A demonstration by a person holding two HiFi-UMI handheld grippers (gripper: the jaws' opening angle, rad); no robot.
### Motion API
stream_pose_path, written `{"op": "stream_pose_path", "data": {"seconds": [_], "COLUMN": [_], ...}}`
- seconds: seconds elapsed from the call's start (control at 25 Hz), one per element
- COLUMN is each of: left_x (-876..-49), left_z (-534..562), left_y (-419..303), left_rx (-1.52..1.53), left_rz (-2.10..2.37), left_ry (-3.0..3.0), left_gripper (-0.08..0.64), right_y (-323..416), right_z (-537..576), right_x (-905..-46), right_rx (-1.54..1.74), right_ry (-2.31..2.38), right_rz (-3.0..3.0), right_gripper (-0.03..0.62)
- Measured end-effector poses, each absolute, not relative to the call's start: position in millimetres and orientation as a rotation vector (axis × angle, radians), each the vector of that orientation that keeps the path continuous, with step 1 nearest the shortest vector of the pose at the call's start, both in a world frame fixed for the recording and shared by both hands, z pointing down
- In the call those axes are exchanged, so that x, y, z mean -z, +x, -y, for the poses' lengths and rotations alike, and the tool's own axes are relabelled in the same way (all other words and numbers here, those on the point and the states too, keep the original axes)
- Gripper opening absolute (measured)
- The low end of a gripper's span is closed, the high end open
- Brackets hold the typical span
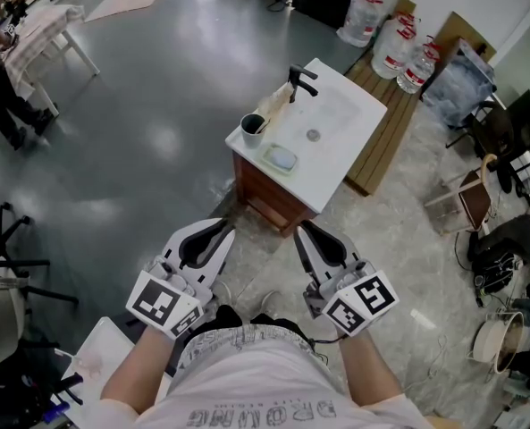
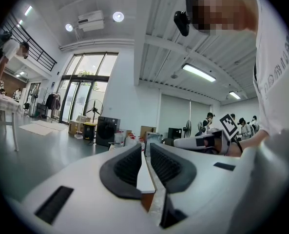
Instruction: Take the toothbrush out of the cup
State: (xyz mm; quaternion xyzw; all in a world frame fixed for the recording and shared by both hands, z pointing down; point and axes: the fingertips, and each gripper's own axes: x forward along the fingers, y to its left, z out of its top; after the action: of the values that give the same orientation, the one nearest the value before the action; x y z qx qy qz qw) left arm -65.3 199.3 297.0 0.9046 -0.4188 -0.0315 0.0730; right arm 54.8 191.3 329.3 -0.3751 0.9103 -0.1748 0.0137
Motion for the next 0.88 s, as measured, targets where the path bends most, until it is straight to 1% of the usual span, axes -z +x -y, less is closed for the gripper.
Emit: {"op": "stream_pose_path", "data": {"seconds": [0.44, 0.88], "left_x": [-297.6, -296.8], "left_z": [-195.5, -191.9], "left_y": [-63.7, -67.2], "left_rx": [0.091, 0.089], "left_rz": [1.263, 1.276], "left_ry": [2.710, 2.702], "left_gripper": [0.096, 0.135], "right_y": [59.5, 58.4], "right_z": [-186.9, -182.7], "right_x": [-328.7, -327.7], "right_rx": [0.539, 0.540], "right_ry": [-1.182, -1.189], "right_rz": [-2.831, -2.834], "right_gripper": [0.086, 0.137]}}
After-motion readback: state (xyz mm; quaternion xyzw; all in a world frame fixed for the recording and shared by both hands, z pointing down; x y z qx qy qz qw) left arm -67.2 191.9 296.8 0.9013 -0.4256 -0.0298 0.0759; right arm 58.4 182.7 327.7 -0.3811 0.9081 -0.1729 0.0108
